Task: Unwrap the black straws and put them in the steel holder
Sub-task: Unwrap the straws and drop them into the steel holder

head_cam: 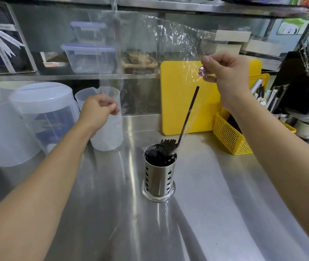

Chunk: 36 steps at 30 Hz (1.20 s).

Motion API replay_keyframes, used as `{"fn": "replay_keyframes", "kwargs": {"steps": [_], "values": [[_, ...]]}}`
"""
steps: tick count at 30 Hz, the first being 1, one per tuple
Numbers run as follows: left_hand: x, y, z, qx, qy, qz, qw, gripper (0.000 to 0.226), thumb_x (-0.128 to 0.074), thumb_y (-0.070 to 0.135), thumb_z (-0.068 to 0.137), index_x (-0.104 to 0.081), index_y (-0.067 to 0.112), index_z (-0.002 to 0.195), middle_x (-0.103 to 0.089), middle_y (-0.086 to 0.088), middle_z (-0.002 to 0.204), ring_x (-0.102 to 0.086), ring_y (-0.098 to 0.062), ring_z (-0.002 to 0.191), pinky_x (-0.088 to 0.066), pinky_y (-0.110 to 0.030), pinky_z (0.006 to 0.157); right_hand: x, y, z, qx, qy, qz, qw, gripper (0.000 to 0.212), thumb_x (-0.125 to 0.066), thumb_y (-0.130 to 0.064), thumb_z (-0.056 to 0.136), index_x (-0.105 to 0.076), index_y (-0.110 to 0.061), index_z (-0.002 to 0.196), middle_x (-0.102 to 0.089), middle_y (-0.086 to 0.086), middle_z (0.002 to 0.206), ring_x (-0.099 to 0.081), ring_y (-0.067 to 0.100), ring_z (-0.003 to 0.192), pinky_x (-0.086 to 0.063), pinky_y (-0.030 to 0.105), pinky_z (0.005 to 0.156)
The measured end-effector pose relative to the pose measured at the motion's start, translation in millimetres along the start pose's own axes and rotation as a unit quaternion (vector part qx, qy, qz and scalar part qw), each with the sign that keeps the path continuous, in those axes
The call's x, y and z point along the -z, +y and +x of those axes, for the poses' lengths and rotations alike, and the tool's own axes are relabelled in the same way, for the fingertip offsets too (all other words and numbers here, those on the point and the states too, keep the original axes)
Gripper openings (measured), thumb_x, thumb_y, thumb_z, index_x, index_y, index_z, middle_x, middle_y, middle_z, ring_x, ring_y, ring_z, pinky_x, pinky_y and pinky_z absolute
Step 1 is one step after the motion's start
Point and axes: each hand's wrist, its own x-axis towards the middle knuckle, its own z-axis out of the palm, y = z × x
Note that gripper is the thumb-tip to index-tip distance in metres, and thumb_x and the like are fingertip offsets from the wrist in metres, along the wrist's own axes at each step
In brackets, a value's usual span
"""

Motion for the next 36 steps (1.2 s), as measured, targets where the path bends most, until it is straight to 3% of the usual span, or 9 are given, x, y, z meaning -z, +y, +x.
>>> {"fn": "replay_keyframes", "kwargs": {"steps": [7, 12, 15, 18, 22, 28, 31, 33, 36], "values": [[-5.5, 12.3, 5.1, 0.010, 0.003, -0.003, 1.000, 0.009, -0.051, 0.011, 0.092, -0.057, 0.016, 0.090, -0.063, 0.007, 0.077, -0.060, -0.004, 0.077, -0.039, -0.021, 0.069, 4.3, -9.4, 7.0, 0.007, 0.016, 0.012, 1.000, 0.016, -0.061, -0.015, 0.087, -0.060, -0.018, 0.071, -0.063, -0.012, 0.053, -0.060, 0.004, 0.058, -0.052, 0.023, 0.061], [-4.5, 16.2, 10.0, -0.017, 0.015, 0.001, 1.000, 0.018, -0.051, 0.012, 0.092, -0.056, 0.025, 0.080, -0.064, 0.010, 0.078, -0.060, 0.007, 0.070, -0.037, -0.015, 0.064, 1.5, -19.6, 12.6, 0.007, 0.008, 0.022, 1.000, 0.019, -0.059, -0.012, 0.087, -0.059, -0.015, 0.069, -0.061, -0.004, 0.061, -0.057, 0.007, 0.057, -0.049, 0.025, 0.059], [1.5, 17.0, 13.3, -0.028, 0.040, 0.000, 0.999, 0.019, -0.055, 0.017, 0.089, -0.059, 0.031, 0.079, -0.066, 0.009, 0.081, -0.063, -0.002, 0.079, -0.041, -0.019, 0.068, 0.7, -25.8, 16.9, 0.015, 0.011, 0.037, 0.999, 0.016, -0.058, -0.009, 0.088, -0.058, -0.008, 0.072, -0.057, 0.006, 0.066, -0.055, 0.009, 0.054, -0.048, 0.026, 0.056], [6.6, 16.6, 14.7, -0.014, 0.009, -0.019, 1.000, 0.019, -0.057, 0.015, 0.087, -0.063, 0.030, 0.076, -0.069, 0.005, 0.076, -0.066, -0.007, 0.074, -0.048, -0.024, 0.074, -0.6, -24.9, 18.7, 0.011, 0.014, 0.058, 0.998, 0.016, -0.057, -0.007, 0.089, -0.056, -0.007, 0.073, -0.054, 0.006, 0.063, -0.054, 0.010, 0.051, -0.051, 0.030, 0.056], [12.2, 12.9, 14.3, -0.005, 0.040, -0.040, 0.998, 0.021, -0.056, 0.011, 0.086, -0.062, 0.026, 0.073, -0.068, 0.001, 0.073, -0.065, -0.010, 0.066, -0.054, -0.035, 0.082, -3.8, -15.6, 14.2, -0.023, 0.022, 0.046, 0.998, 0.017, -0.057, -0.010, 0.090, -0.056, -0.011, 0.073, -0.057, 0.002, 0.063, -0.059, 0.008, 0.054, -0.058, 0.036, 0.059], [18.0, 11.0, 7.9, 0.000, 0.022, -0.030, 0.999, 0.018, -0.057, 0.010, 0.085, -0.061, 0.024, 0.074, -0.068, 0.001, 0.072, -0.064, -0.014, 0.065, -0.050, -0.046, 0.091, -4.5, -6.2, 7.0, -0.019, 0.011, 0.041, 0.999, 0.014, -0.059, -0.020, 0.089, -0.058, -0.013, 0.076, -0.061, -0.002, 0.067, -0.064, 0.011, 0.061, -0.055, 0.032, 0.060], [15.9, 10.9, 3.9, -0.001, 0.011, -0.020, 1.000, 0.017, -0.057, 0.012, 0.086, -0.062, 0.025, 0.076, -0.068, 0.001, 0.075, -0.065, -0.015, 0.071, -0.050, -0.047, 0.092, -4.8, 2.5, -0.5, -0.043, -0.045, 0.018, 0.998, 0.016, -0.062, -0.031, 0.086, -0.060, -0.016, 0.083, -0.065, -0.001, 0.077, -0.065, 0.011, 0.074, -0.055, 0.036, 0.071], [14.2, 10.9, 2.2, 0.001, 0.011, -0.019, 1.000, 0.018, -0.057, 0.012, 0.087, -0.062, 0.026, 0.076, -0.068, 0.001, 0.076, -0.065, -0.014, 0.072, -0.050, -0.045, 0.092, -4.0, 11.7, -6.8, -0.083, -0.111, -0.010, 0.990, 0.027, -0.068, -0.037, 0.078, -0.060, -0.020, 0.097, -0.067, -0.002, 0.092, -0.065, 0.012, 0.089, -0.053, 0.039, 0.081], [14.3, 11.0, 1.0, 0.004, 0.028, -0.017, 0.999, 0.019, -0.057, 0.012, 0.088, -0.061, 0.028, 0.077, -0.067, 0.003, 0.077, -0.065, -0.011, 0.071, -0.052, -0.039, 0.088, 1.3, 28.5, -18.5, -0.168, -0.164, 0.024, 0.972, 0.079, -0.077, -0.039, 0.056, -0.043, -0.022, 0.126, -0.066, 0.001, 0.110, -0.063, 0.017, 0.103, -0.053, 0.040, 0.084]]}}
